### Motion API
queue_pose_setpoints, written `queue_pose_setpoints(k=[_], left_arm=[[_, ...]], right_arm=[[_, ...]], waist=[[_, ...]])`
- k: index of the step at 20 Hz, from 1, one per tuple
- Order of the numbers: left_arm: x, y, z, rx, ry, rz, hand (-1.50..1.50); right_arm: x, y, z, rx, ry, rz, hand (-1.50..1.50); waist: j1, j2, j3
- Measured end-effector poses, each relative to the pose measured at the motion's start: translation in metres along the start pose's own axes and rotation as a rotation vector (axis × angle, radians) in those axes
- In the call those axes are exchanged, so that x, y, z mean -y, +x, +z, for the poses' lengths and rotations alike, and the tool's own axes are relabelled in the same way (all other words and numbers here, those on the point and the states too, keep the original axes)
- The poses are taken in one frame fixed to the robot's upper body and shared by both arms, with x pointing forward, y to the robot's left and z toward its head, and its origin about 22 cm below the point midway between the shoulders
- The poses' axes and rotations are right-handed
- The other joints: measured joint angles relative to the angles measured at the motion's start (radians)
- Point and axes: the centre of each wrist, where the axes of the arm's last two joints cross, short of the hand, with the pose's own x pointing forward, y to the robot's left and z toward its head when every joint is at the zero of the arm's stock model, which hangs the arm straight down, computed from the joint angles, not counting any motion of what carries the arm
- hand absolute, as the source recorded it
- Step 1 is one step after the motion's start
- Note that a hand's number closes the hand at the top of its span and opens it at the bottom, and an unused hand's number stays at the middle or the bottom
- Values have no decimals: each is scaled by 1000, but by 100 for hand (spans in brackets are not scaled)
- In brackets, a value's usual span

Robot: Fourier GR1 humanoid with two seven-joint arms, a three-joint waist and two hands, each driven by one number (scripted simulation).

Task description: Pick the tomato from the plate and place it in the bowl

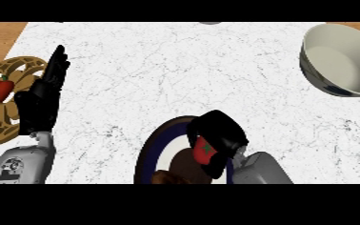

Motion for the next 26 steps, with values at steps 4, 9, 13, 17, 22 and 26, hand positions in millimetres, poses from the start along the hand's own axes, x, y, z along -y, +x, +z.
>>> queue_pose_setpoints(k=[4, 9, 13, 17, 22, 26], left_arm=[[-1, -1, 5, -3, -2, -3, 0], [2, -2, 7, 2, 5, -5, 0], [3, 0, 11, 10, -8, -3, 0], [2, -1, 10, 7, -13, -1, 0], [5, 6, 2, 13, -20, -1, 0], [2, 7, 4, 17, -22, 0, 0]], right_arm=[[2, 26, 34, -52, -145, -101, 150], [29, 49, 82, -64, -390, -215, 150], [49, 59, 116, -140, -557, -247, 150], [70, 54, 138, -233, -683, -240, 150], [97, 23, 145, -299, -808, -290, 150], [124, -22, 149, -330, -898, -322, 150]], waist=[[-5, -2, 1], [-6, -1, 1], [5, 2, 1], [14, 6, 1], [21, 10, 1], [27, 12, 2]])
